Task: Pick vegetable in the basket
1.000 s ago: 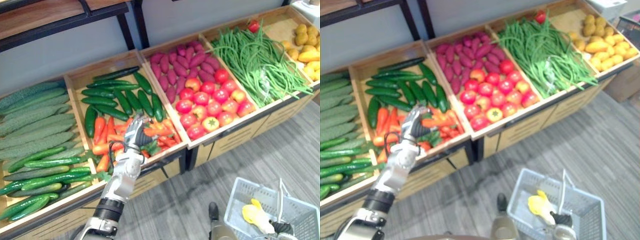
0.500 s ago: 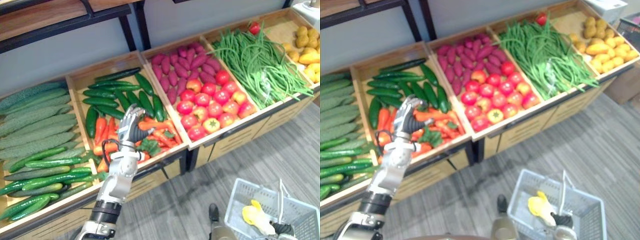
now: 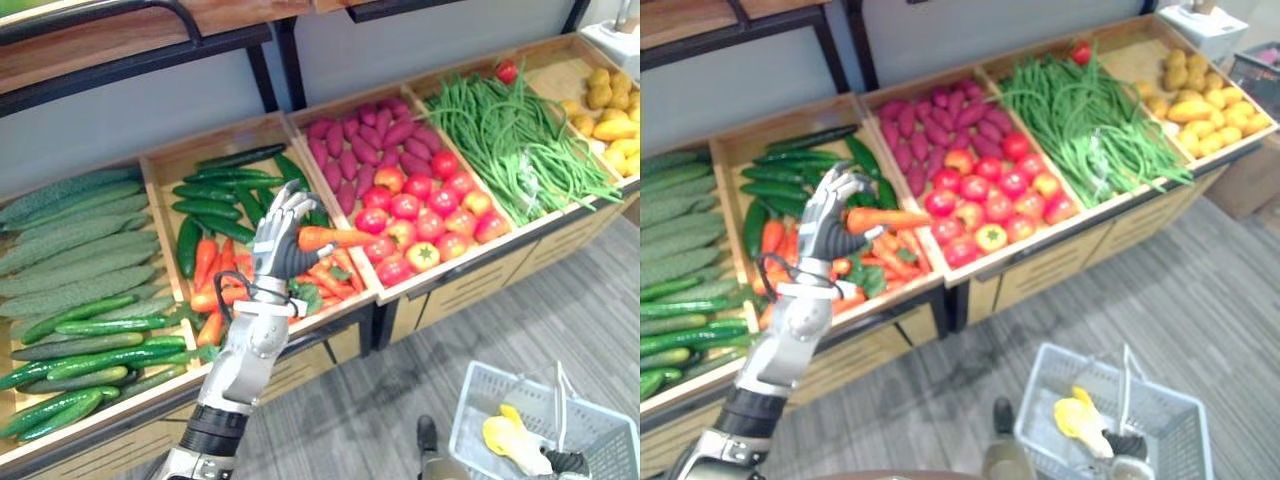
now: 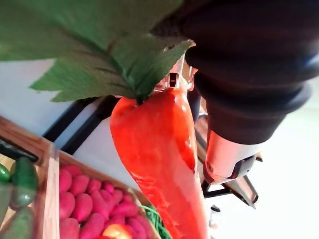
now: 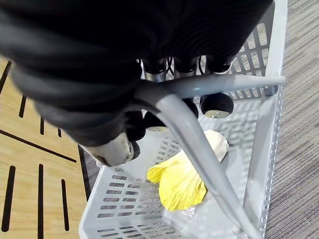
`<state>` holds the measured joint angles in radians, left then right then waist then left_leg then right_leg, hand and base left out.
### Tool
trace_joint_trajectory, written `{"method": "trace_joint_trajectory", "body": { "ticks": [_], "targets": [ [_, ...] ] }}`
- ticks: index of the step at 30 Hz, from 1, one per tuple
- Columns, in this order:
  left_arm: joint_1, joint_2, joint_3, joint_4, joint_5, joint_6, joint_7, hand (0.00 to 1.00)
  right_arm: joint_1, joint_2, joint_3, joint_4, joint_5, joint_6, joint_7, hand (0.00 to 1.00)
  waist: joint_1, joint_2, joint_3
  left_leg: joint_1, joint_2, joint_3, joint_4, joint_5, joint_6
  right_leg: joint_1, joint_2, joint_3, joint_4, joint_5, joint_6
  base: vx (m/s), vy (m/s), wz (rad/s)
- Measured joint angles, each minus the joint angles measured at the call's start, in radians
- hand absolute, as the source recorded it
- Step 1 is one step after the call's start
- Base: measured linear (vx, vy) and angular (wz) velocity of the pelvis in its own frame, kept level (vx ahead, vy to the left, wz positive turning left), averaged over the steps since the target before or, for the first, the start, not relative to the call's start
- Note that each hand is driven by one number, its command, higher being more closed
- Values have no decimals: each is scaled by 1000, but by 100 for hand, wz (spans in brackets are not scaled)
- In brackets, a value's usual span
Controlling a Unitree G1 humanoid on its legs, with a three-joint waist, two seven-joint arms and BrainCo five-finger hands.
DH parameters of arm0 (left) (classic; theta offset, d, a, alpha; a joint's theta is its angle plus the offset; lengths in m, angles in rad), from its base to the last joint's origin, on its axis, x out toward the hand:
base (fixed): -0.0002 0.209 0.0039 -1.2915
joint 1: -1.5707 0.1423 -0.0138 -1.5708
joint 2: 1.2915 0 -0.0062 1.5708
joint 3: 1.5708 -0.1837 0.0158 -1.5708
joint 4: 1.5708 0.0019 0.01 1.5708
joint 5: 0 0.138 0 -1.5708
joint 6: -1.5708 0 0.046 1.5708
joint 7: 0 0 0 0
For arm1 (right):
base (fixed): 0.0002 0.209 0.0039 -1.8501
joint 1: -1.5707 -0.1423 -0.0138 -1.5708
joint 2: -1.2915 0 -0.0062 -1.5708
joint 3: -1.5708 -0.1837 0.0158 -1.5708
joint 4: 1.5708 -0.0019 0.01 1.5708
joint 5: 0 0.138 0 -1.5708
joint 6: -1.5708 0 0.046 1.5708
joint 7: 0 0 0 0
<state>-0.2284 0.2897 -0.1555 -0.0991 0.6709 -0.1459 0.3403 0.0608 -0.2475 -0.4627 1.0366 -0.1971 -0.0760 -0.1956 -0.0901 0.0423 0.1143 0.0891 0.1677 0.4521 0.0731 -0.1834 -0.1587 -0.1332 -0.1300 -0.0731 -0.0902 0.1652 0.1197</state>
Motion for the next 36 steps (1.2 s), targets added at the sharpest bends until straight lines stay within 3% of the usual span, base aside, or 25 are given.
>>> {"method": "trace_joint_trajectory", "body": {
  "ticks": [7,20,29,36],
  "targets": [
    [0,0,-28,-51,-2,-11,5,100,3,-1,14,-11,-1,-1,-7,100,11,-8,-4,0,-1,1,1,0,0,-1,0,3,2,0,0,0,0,0],
    [-18,-15,-227,-94,-78,-59,-18,100,-23,-77,17,-144,-4,0,-42,100,9,-19,-4,23,-16,32,-2,-6,10,-5,-6,42,8,6,9,-25,-23,-7],
    [-59,-60,-388,-93,-80,-86,-49,100,-5,-90,18,-422,-43,7,-62,100,8,-23,-1,40,-29,77,-2,-13,14,-22,-9,88,20,11,16,-49,-37,-14],
    [-63,-94,-440,-77,-80,-87,-72,100,68,-87,26,-670,-92,-1,-72,100,-6,-21,-3,56,-29,126,-3,-26,11,-39,1,134,21,16,24,-26,-41,-20]
  ]
}}
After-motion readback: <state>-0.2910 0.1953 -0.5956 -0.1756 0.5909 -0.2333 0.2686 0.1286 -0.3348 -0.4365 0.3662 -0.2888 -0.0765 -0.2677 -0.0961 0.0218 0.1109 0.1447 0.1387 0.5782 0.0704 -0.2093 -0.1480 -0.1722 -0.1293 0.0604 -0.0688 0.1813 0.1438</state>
